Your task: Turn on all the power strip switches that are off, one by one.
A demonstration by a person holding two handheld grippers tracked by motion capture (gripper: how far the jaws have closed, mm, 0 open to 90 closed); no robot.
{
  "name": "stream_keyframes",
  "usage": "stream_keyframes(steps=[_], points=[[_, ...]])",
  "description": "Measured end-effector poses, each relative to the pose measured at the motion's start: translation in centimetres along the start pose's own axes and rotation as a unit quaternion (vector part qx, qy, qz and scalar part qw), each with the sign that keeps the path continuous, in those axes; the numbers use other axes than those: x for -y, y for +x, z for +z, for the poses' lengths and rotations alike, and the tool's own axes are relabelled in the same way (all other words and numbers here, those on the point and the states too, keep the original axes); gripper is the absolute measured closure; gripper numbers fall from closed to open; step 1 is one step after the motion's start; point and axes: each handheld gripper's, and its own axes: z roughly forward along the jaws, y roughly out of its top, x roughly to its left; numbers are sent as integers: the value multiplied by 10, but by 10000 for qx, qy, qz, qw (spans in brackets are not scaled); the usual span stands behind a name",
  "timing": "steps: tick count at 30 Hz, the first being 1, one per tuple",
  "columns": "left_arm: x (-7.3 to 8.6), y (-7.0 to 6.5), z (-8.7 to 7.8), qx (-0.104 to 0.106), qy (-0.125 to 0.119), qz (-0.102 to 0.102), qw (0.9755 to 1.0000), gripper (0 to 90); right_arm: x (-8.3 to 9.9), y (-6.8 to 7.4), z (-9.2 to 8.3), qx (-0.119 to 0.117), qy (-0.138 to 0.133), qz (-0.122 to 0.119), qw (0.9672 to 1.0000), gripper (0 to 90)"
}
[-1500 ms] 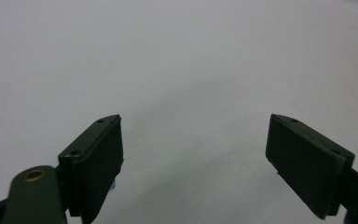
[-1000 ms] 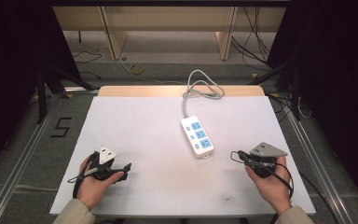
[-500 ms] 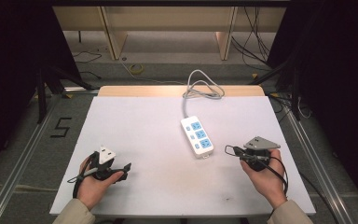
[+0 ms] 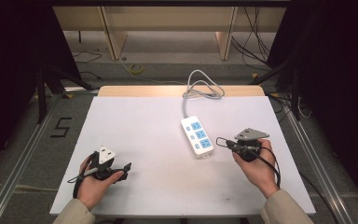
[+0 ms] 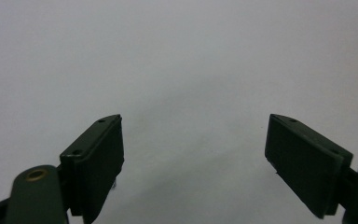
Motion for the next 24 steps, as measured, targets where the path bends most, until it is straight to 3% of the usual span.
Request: stream_keyframes(steps=[24], points=[[0, 0, 0, -19, 7, 23, 10000, 188, -30, 9, 29, -124, 42, -65, 9999, 900]])
